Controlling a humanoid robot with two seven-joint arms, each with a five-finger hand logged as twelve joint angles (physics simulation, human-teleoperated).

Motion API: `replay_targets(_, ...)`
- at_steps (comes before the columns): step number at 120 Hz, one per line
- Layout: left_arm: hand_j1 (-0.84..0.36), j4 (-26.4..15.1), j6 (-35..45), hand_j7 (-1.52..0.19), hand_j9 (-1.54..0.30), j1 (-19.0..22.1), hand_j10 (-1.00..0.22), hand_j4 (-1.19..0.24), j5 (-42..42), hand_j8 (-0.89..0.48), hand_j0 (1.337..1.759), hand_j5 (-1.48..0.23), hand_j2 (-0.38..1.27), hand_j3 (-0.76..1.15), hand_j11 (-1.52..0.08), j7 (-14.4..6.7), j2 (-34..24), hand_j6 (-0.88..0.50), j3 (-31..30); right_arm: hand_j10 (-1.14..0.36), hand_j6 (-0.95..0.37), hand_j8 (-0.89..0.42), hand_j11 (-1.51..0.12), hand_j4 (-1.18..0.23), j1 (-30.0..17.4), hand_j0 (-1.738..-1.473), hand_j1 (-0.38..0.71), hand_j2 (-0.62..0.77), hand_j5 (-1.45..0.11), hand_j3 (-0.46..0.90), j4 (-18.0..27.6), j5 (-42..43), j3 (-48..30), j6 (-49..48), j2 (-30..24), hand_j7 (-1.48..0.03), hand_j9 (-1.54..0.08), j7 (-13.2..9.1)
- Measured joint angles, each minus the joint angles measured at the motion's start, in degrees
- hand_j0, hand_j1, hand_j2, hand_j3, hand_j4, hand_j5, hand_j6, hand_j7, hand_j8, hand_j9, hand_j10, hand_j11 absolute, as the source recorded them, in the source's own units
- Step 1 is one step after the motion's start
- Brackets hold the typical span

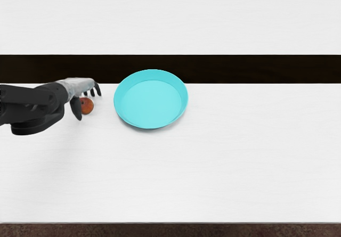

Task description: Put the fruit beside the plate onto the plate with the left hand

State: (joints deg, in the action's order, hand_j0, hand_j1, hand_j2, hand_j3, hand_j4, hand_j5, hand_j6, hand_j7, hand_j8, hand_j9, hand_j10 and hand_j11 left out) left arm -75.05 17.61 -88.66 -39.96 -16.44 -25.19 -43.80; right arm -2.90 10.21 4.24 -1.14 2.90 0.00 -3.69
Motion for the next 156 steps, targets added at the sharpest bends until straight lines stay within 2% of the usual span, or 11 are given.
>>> replay_targets(48,-0.17,0.11,2.65,-0.56,-0.56,1.18,-0.43,-0.43,0.04,-0.43,1.658,-0.56,0.09,0.0,-0.56,0.33,0.25,-0.43,0.18,-0.03,-0.03,-0.03,-0.03,-0.03,0.0,-1.658,-0.32,-0.01,-0.03,0.0,0.01,0.0,0.0,0.0,0.0,-0.03,-0.03,0.0)
replay_targets(62,-0.16,0.0,4.7,-0.57,-0.57,1.29,-0.44,-0.44,0.05,-0.44,1.658,-0.57,0.13,0.0,-0.57,0.35,0.25,-0.44,0.16,-0.03,-0.03,-0.03,-0.03,-0.03,0.0,-1.658,-0.32,-0.01,-0.03,0.0,0.01,0.02,0.0,0.0,0.0,-0.03,-0.03,0.0)
replay_targets(112,-0.18,-0.09,6.33,-0.58,-0.58,2.39,-0.45,-0.45,0.08,-0.45,1.658,-0.58,0.1,0.0,-0.58,0.36,0.67,-0.45,0.07,-0.03,-0.03,-0.03,-0.03,-0.03,0.0,-1.658,-0.32,-0.01,-0.03,0.0,0.0,0.02,0.0,0.0,0.0,-0.03,-0.03,0.0)
replay_targets(138,-0.25,-0.17,6.35,-0.67,-0.67,2.35,-0.51,-0.51,0.66,-0.51,1.658,-0.67,0.11,0.0,-0.67,0.36,0.31,-0.51,-0.1,-0.03,-0.03,-0.03,-0.03,-0.03,0.0,-1.658,-0.32,-0.01,-0.03,0.0,0.01,0.03,0.0,0.0,0.0,-0.03,-0.03,0.0)
replay_targets(156,-0.27,-0.18,6.35,-0.78,-0.78,2.35,-0.59,-0.59,0.71,-0.48,1.655,-0.78,0.17,0.0,-0.78,0.34,0.4,-0.48,-0.11,-0.03,-0.03,-0.03,-0.03,-0.03,0.0,-1.658,-0.32,-0.01,-0.03,0.0,0.01,0.02,0.0,0.0,0.0,-0.03,-0.03,0.0)
